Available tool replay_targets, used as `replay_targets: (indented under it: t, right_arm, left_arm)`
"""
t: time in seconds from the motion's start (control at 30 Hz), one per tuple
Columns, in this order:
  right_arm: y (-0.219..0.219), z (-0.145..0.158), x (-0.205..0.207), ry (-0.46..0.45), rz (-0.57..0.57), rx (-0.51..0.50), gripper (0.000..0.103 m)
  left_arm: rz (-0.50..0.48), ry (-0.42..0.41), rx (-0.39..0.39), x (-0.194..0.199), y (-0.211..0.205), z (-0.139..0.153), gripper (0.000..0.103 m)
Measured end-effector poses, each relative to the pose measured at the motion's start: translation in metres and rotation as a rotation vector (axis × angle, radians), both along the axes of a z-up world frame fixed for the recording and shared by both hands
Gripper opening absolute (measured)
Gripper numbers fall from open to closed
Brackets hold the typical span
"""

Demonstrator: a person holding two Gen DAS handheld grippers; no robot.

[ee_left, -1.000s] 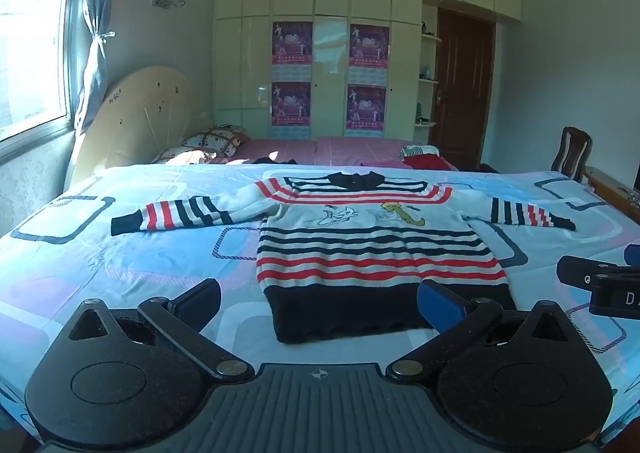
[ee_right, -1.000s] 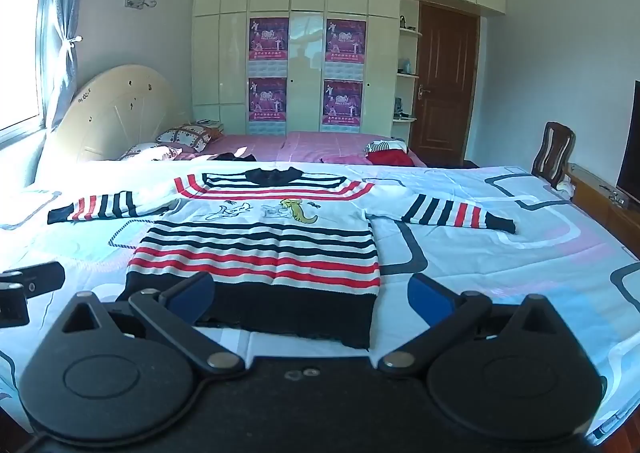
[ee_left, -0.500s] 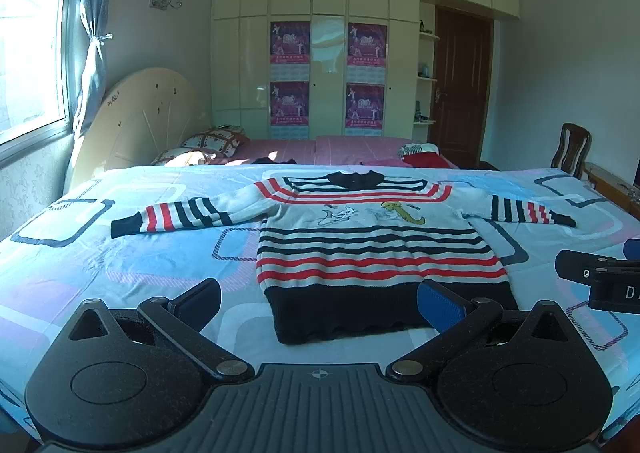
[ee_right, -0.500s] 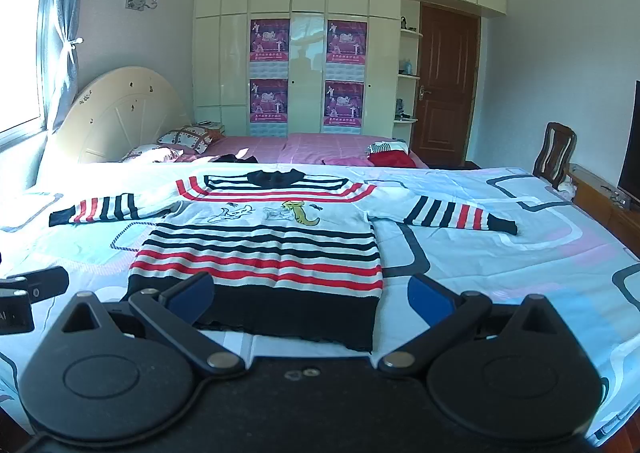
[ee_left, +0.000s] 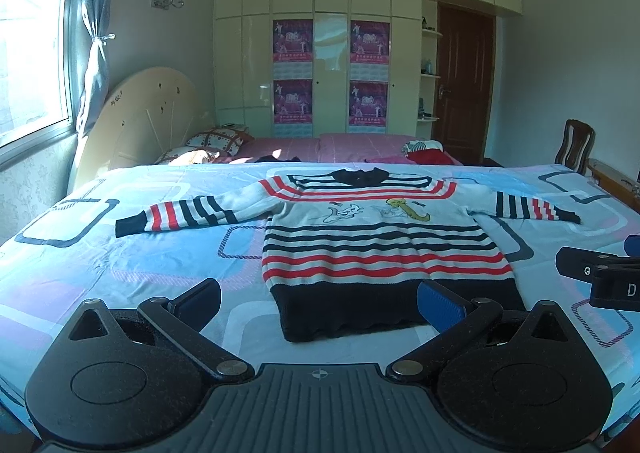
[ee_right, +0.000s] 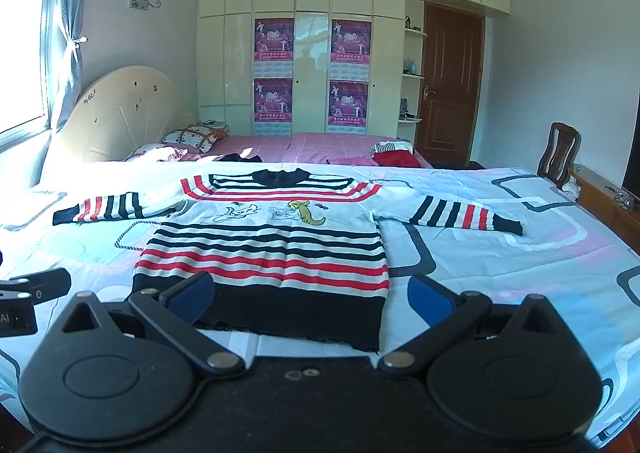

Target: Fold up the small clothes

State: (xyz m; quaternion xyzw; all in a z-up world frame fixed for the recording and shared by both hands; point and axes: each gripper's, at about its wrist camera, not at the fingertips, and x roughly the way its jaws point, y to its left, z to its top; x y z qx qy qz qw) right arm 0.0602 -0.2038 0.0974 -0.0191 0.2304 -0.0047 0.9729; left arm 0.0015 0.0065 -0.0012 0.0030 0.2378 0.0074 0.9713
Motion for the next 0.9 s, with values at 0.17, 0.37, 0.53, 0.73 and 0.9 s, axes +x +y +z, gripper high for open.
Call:
replay_targets:
  t: [0.17, 0.37, 0.53, 0.73, 0.9]
  right_arm:
    - [0.0007, -0.0002, 0.0004, 0.000, -0.001, 0.000, 0.103]
    - [0.0002, 0.0002, 0.0004, -0.002, 0.002, -0.001, 0.103]
    - [-0.0021, -0.0011, 0.0002, -0.004, 0.004, 0.000, 0.103]
    - [-0.0014, -0.0006, 0.0006, -0.003, 0.003, 0.000, 0.103]
    - [-0.0011, -0.0005, 0.0018, -0.003, 0.003, 0.000, 0.103]
  left_arm:
    - [-0.001, 0.002, 0.004, -0.0002, -0.0010, -0.0006, 0.103]
    - [0.001, 0.000, 0.003, -0.0003, -0.0014, -0.0008, 0.103]
    - [0.004, 0.002, 0.002, -0.0008, -0.0021, -0.0014, 0.103]
    - [0.008, 0.005, 0.003, -0.0011, -0.0032, -0.0014, 0.103]
    - [0.006, 0.006, 0.003, -0.0010, -0.0026, -0.0012, 0.103]
